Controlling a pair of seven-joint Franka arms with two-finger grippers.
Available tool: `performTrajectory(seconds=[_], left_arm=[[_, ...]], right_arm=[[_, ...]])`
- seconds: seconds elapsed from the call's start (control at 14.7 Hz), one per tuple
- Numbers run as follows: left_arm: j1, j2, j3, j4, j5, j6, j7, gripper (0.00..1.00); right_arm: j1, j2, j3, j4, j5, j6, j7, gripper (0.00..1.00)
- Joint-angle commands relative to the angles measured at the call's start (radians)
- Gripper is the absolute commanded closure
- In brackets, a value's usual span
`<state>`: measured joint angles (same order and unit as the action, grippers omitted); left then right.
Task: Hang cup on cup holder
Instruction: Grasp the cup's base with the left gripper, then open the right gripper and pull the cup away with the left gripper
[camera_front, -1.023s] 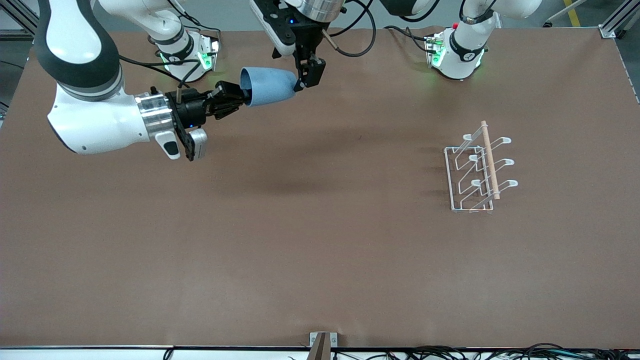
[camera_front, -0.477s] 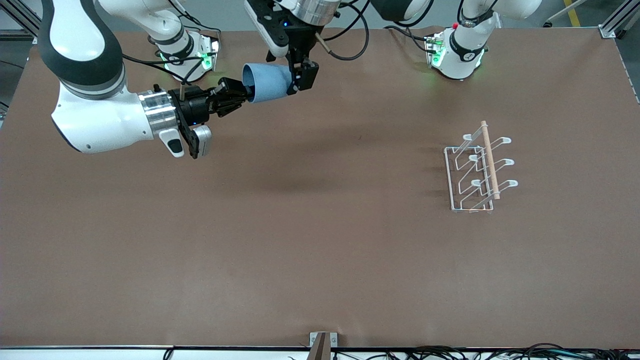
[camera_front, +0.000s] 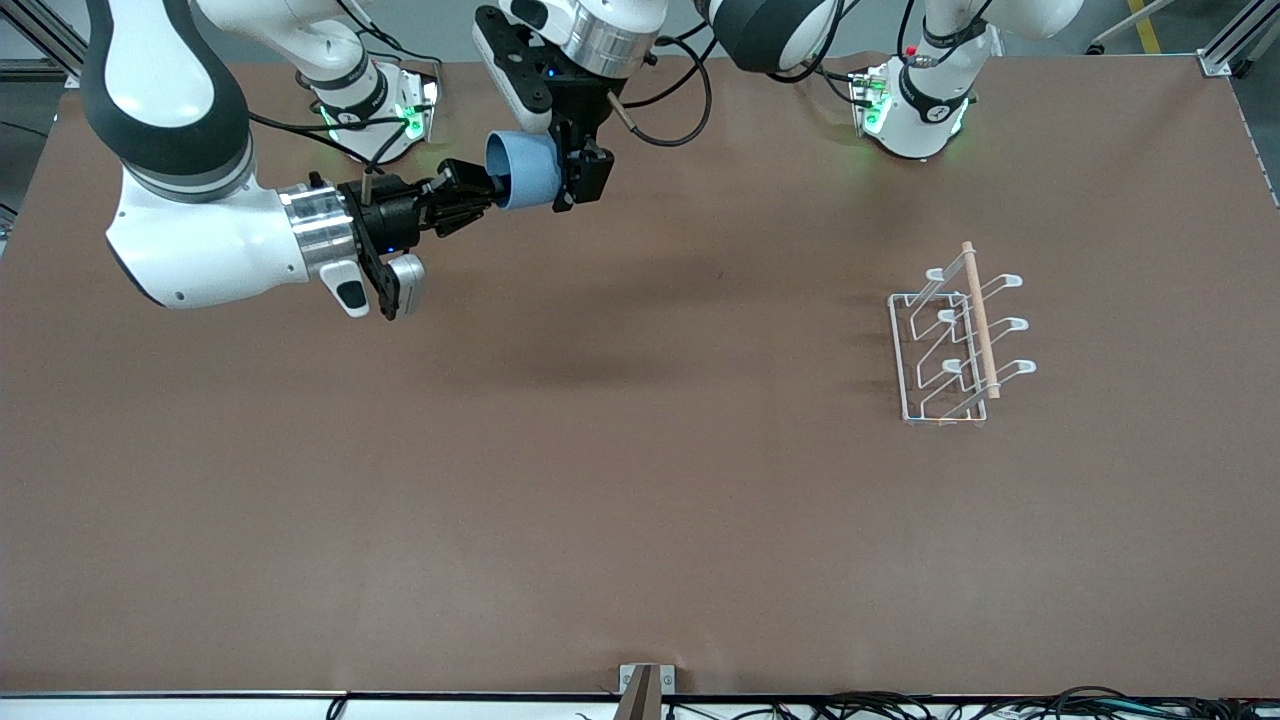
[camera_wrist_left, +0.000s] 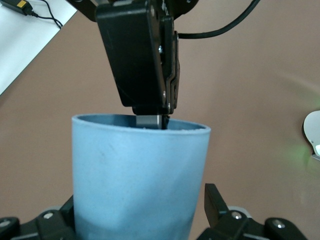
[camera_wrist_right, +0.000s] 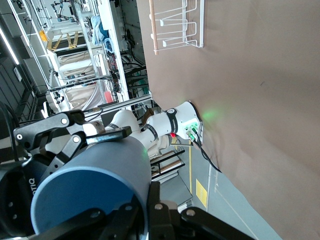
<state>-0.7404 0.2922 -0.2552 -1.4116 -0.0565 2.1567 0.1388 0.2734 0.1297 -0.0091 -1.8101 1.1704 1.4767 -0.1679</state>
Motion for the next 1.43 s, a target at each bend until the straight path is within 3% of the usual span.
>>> performTrajectory(seconds=[0.0, 0.07, 0.14, 0.2, 0.61, 0.95, 1.16, 1.36], left_arm=[[-0.013, 0.022, 0.001, 0.026, 0.015, 0.009, 0.018, 0.29], [-0.011, 0.022, 0.001, 0.025, 0.018, 0.009, 0.018, 0.39], [-0.011, 0.022, 0.002, 0.025, 0.021, 0.009, 0.018, 0.48], [-0.011, 0.022, 0.002, 0.025, 0.021, 0.009, 0.018, 0.52], [0.01, 0.013, 0.025, 0.025, 0.021, -0.055, 0.038, 0.53], [0.094, 0.004, 0.033, 0.028, 0.032, -0.228, 0.091, 0.52], [0.174, -0.007, 0.03, 0.028, 0.125, -0.361, 0.171, 0.52], [0.268, -0.024, 0.031, 0.026, 0.162, -0.493, 0.287, 0.51]], right_arm=[[0.012, -0.01, -0.003, 0.002, 0.026, -0.001, 0.013, 0.92], [0.01, -0.01, -0.003, 0.002, 0.026, -0.003, 0.019, 0.85], [0.009, -0.01, -0.003, 0.002, 0.026, -0.003, 0.019, 0.58], [0.01, -0.01, -0.003, 0.002, 0.026, -0.003, 0.019, 0.01], [-0.048, -0.013, -0.011, 0.003, -0.027, -0.003, 0.01, 0.0], [-0.186, -0.048, -0.011, 0.003, -0.28, -0.021, 0.014, 0.0], [-0.258, -0.096, -0.011, 0.015, -0.406, -0.01, 0.014, 0.0], [-0.292, -0.097, -0.012, 0.121, -0.546, -0.012, 0.018, 0.0]])
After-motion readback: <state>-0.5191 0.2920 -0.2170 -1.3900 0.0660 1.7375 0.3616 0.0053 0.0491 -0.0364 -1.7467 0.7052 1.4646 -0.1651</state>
